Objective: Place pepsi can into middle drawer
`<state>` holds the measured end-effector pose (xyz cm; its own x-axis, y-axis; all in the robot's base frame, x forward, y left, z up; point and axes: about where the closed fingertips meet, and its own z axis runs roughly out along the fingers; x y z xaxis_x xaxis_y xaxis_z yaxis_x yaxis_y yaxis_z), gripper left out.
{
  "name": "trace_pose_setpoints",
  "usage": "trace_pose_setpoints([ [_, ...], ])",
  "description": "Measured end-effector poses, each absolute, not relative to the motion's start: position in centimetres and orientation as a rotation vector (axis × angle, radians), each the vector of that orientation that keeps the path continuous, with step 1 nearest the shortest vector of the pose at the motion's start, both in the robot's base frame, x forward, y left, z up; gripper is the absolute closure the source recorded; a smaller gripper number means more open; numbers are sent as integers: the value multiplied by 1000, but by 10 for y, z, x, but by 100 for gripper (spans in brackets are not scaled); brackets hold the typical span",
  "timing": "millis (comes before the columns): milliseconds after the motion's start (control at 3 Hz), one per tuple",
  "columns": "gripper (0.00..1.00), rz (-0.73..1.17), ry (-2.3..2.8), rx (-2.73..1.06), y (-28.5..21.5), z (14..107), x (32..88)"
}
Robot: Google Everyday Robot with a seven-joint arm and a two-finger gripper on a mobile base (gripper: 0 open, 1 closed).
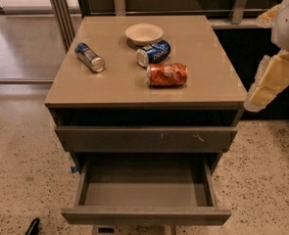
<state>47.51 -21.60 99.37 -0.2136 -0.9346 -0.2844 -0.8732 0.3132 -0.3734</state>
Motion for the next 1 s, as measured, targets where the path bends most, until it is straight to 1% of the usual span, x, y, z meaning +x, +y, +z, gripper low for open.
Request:
trace_pose_setpoints([
  [333, 0, -159, 2100, -1592, -208, 993, 525],
  [667, 0, -62, 2087, -1622, -192, 974, 577],
  [1000, 0, 31, 2083, -1676, -170, 949, 616],
])
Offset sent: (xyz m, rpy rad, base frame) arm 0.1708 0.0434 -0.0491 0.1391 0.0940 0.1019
